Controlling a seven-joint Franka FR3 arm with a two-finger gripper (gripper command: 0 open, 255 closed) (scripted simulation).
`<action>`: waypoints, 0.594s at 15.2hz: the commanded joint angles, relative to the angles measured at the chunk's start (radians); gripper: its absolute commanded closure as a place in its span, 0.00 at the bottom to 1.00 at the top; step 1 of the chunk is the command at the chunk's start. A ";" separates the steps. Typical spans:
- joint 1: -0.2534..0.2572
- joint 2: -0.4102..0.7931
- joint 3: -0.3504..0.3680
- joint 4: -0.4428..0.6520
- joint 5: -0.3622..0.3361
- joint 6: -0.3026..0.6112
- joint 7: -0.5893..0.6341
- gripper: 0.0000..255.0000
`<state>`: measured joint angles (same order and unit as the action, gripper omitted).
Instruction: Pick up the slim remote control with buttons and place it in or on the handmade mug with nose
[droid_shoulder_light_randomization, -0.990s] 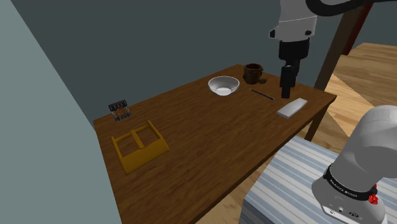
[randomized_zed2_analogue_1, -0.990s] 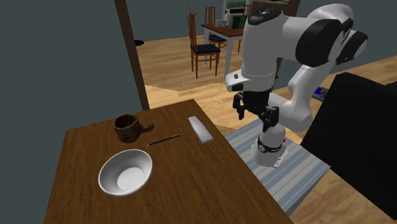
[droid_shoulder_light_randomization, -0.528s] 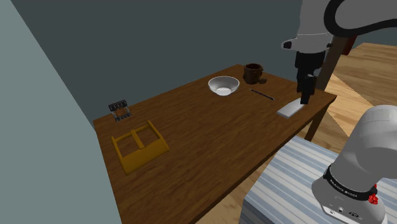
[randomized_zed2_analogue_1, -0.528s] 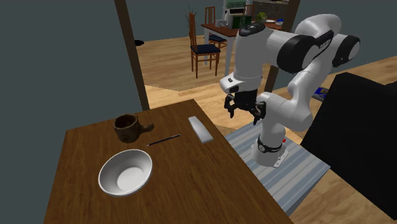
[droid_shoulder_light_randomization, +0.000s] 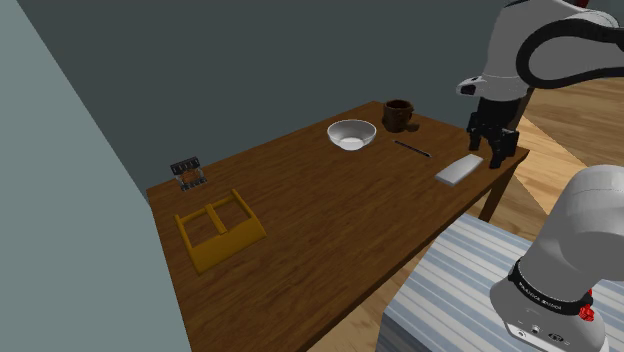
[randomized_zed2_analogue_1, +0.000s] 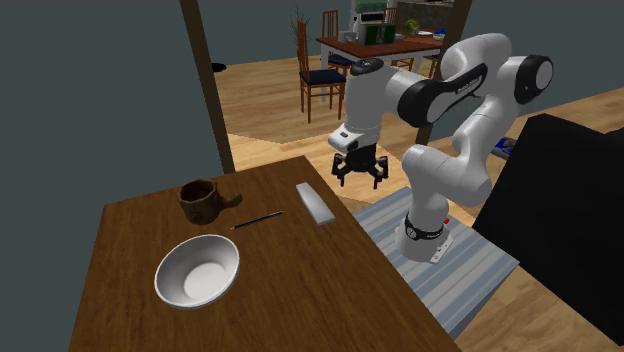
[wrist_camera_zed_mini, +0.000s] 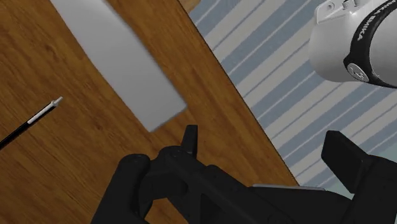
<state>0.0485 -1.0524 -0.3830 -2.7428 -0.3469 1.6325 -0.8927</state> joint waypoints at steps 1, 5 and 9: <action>0.007 0.020 -0.079 0.000 -0.069 0.043 -0.117 0.00; 0.034 0.086 -0.244 0.005 -0.191 0.154 -0.328 0.00; 0.105 0.190 -0.419 0.047 -0.284 0.279 -0.529 0.00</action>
<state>0.1283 -0.8951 -0.7564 -2.7083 -0.6095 1.8730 -1.3688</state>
